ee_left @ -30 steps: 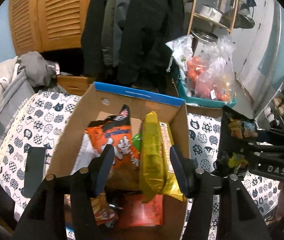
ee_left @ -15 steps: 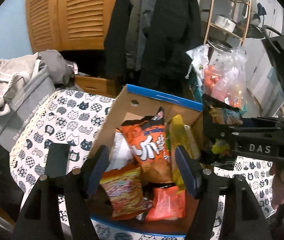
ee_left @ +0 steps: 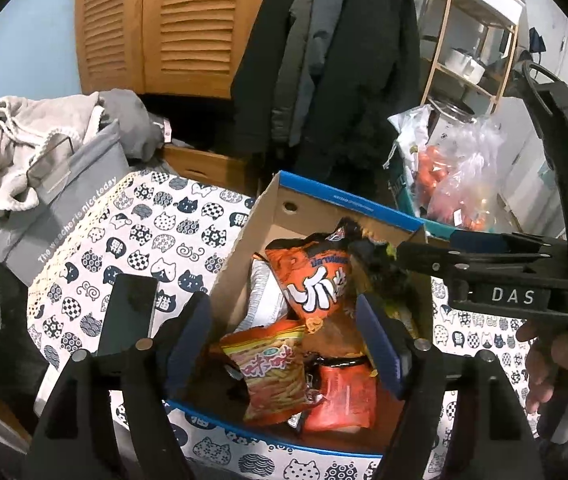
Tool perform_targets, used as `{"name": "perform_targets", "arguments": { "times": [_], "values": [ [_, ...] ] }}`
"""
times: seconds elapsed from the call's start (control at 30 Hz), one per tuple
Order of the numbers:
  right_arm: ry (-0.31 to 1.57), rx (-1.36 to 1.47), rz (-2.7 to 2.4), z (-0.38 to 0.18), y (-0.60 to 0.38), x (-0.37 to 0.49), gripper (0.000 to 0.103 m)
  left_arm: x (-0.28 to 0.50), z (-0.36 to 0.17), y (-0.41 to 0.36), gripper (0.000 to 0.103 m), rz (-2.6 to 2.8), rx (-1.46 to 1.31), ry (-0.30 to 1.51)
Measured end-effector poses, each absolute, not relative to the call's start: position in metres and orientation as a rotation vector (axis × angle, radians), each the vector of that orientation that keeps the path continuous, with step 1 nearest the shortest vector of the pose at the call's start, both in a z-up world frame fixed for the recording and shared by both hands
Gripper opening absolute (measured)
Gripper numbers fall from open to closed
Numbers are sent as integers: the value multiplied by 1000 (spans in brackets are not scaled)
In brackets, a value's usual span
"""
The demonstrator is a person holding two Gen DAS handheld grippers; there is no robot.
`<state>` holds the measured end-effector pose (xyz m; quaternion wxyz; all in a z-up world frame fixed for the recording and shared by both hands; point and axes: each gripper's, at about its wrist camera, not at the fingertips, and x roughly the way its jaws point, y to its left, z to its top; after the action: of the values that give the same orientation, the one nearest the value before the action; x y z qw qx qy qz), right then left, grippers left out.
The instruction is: Organize snacks
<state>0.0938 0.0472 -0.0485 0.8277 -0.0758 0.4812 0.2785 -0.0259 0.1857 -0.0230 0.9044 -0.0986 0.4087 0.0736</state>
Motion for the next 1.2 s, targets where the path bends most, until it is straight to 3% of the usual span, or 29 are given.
{"name": "perform_targets", "arguments": {
  "times": [0.73, 1.2],
  "values": [
    [891, -106, 436, -11, -44, 46, 82, -50, 19, 138, 101, 145, -54, 765],
    [827, -135, 389, -11, -70, 23, 83, -45, 21, 125, 101, 184, 11, 774]
  ]
}}
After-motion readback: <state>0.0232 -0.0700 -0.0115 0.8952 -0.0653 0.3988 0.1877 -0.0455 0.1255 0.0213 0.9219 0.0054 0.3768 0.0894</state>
